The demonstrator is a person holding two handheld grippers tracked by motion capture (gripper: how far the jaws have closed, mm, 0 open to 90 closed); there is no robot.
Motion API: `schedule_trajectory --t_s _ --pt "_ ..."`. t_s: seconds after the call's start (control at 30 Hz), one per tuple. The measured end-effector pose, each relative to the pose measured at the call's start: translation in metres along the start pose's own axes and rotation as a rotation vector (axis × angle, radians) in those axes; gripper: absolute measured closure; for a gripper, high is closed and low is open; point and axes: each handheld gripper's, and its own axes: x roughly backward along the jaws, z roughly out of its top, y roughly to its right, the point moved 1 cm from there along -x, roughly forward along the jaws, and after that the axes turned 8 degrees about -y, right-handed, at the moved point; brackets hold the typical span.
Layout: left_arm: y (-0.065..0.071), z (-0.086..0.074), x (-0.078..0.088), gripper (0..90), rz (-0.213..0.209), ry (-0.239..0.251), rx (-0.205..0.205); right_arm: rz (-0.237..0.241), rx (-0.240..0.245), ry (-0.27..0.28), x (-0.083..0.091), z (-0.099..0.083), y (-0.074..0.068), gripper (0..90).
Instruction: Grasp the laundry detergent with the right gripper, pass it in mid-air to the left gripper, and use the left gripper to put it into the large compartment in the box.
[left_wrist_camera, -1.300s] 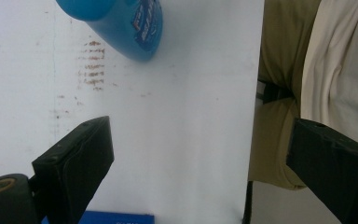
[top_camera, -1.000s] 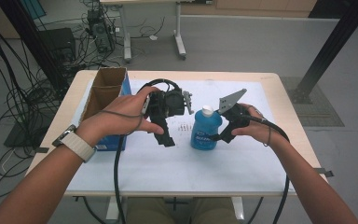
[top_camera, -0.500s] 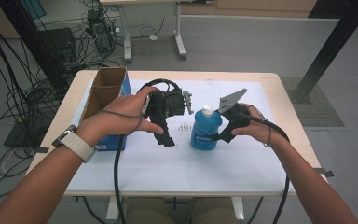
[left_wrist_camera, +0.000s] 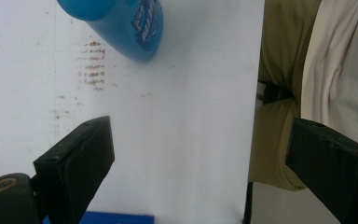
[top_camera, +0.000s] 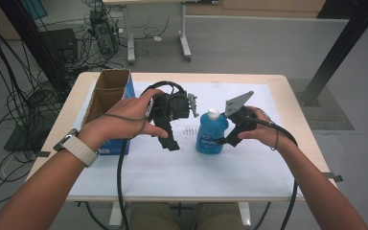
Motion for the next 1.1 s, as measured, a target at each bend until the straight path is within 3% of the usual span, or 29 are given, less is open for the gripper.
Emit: schedule_trajectory --t_s 1.1 --pt "-0.0004 -0.0014 0.0 8.4 0.002 0.002 0.004 -0.008 0.002 -0.007 -0.0017 0.0002 -0.0008 6.7"
